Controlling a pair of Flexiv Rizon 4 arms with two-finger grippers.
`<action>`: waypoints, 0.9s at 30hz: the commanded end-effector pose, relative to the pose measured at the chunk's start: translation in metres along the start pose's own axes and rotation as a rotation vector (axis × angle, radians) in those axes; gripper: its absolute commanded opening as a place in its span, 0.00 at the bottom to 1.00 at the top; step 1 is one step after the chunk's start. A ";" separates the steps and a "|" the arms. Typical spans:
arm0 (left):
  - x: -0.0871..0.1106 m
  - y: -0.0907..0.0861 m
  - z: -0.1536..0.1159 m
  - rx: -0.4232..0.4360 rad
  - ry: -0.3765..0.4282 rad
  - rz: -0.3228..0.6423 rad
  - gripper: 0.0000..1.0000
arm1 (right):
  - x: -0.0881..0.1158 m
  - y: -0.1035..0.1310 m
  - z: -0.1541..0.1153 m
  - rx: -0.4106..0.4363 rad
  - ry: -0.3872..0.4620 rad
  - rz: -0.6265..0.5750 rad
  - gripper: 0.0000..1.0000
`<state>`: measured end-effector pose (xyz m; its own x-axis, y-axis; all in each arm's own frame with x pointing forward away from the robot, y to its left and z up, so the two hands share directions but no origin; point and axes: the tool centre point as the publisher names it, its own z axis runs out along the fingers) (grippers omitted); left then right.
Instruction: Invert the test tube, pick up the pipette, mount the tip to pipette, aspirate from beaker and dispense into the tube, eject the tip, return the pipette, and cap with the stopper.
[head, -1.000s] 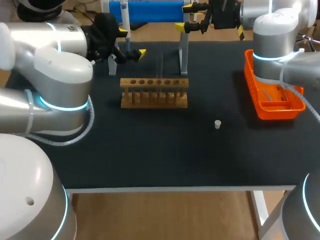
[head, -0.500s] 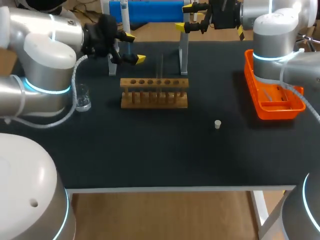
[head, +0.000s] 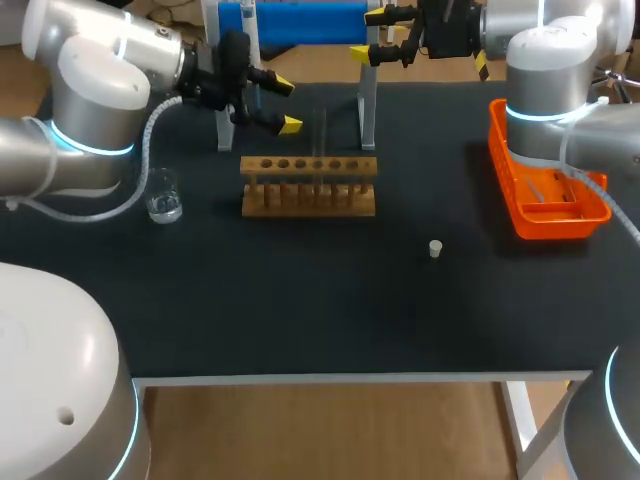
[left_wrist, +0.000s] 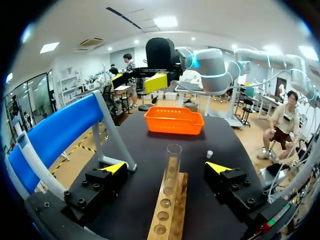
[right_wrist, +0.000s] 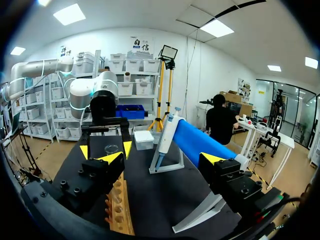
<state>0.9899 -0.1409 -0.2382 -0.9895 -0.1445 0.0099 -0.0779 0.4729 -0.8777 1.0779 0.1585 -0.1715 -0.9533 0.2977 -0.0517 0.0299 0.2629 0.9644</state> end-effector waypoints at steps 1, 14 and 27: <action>0.001 -0.003 0.004 -0.018 -0.013 -0.011 1.00 | -0.001 0.001 -0.001 0.004 0.005 0.001 1.00; 0.019 0.002 0.025 -0.033 -0.092 -0.051 1.00 | -0.001 0.001 -0.001 0.004 0.005 0.001 1.00; 0.016 -0.001 0.039 -0.046 -0.057 -0.034 1.00 | -0.001 0.001 -0.001 0.004 0.005 0.001 1.00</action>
<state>0.9723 -0.1752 -0.2542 -0.9754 -0.2204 0.0041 -0.1171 0.5024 -0.8567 1.0779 0.1585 -0.1715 -0.9533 0.2976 -0.0517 0.0298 0.2629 0.9644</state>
